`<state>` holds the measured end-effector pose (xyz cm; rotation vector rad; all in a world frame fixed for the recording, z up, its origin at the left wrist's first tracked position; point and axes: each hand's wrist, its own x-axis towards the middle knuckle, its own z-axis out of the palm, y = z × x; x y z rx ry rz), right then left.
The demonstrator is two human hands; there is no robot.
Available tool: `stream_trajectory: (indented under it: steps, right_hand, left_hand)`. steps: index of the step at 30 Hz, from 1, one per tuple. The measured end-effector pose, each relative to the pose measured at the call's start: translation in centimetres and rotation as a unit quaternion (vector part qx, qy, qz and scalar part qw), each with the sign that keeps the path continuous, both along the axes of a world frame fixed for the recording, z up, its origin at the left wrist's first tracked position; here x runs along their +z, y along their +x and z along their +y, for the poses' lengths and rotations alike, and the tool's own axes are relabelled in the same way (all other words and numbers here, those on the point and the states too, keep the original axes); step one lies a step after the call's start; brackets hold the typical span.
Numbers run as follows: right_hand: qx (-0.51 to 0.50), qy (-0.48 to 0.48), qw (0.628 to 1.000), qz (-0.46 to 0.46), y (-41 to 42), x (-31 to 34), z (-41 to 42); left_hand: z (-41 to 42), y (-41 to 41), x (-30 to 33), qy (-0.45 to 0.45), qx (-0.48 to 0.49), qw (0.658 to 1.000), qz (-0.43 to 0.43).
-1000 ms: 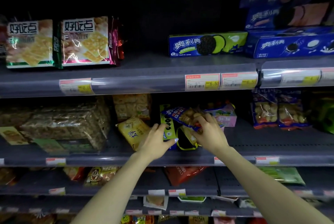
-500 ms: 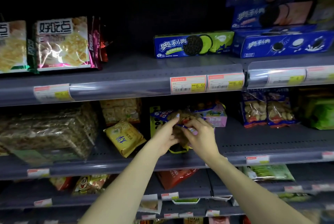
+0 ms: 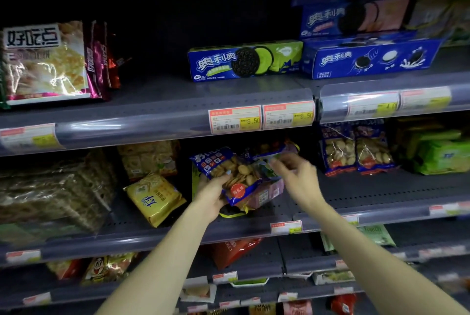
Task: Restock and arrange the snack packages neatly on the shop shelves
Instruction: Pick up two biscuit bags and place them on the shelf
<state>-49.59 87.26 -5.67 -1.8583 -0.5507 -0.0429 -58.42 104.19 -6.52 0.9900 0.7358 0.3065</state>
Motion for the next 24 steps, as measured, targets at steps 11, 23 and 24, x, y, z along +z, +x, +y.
stream_trajectory:
  steps: [11,23,24]
  right_hand:
    - [-0.117,0.026,0.966,0.228,7.6,0.9,4.5]
    - [-0.147,0.216,0.934,0.245,4.5,-1.1,3.0]
    - [-0.145,0.238,0.928,0.246,3.8,-1.7,2.5]
  left_hand:
    - [1.2,-3.0,1.7,0.020,-0.009,0.999,-0.024]
    - [0.9,-3.1,0.0,0.043,-0.044,0.998,-0.006]
    - [0.8,-3.0,-0.1,0.044,-0.047,0.998,-0.004]
